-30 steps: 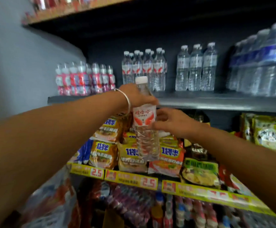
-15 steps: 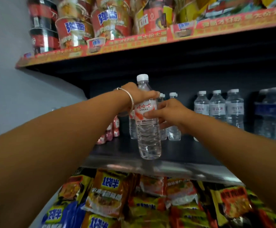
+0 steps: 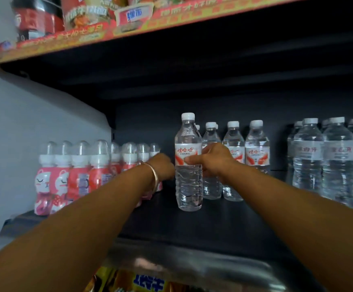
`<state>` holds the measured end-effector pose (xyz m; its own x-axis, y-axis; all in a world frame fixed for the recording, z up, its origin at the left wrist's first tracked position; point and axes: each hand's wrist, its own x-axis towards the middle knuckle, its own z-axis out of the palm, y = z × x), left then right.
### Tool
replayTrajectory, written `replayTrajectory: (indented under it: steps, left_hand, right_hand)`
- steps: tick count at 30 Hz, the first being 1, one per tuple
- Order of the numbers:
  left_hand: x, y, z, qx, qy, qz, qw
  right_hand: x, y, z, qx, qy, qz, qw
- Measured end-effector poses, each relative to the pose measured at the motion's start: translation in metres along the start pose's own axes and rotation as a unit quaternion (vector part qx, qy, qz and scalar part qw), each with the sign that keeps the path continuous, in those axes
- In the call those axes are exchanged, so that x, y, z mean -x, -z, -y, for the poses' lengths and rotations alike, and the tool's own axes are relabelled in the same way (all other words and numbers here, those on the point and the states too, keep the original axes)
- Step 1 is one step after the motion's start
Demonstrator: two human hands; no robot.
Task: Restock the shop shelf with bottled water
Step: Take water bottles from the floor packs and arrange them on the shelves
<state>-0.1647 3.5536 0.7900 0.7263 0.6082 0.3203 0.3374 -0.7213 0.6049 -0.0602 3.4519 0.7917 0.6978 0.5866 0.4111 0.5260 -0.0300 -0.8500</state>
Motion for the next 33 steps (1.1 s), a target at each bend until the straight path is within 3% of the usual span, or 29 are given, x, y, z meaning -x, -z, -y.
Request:
replayTrajectory:
  steps: [6, 28, 33]
  left_hand:
    - [-0.018, -0.026, 0.022, 0.043, -0.034, 0.082, 0.995]
    - [-0.027, -0.041, 0.016, -0.033, -0.05, 0.031, 0.998]
    - [-0.009, -0.039, 0.005, -0.099, -0.015, -0.002, 0.995]
  right_hand:
    - [-0.03, -0.017, -0.012, 0.036, -0.014, -0.007, 0.999]
    - [-0.033, -0.023, -0.013, 0.111, -0.003, -0.022, 0.994]
    - [-0.012, -0.01, -0.012, 0.21, 0.022, 0.006, 0.978]
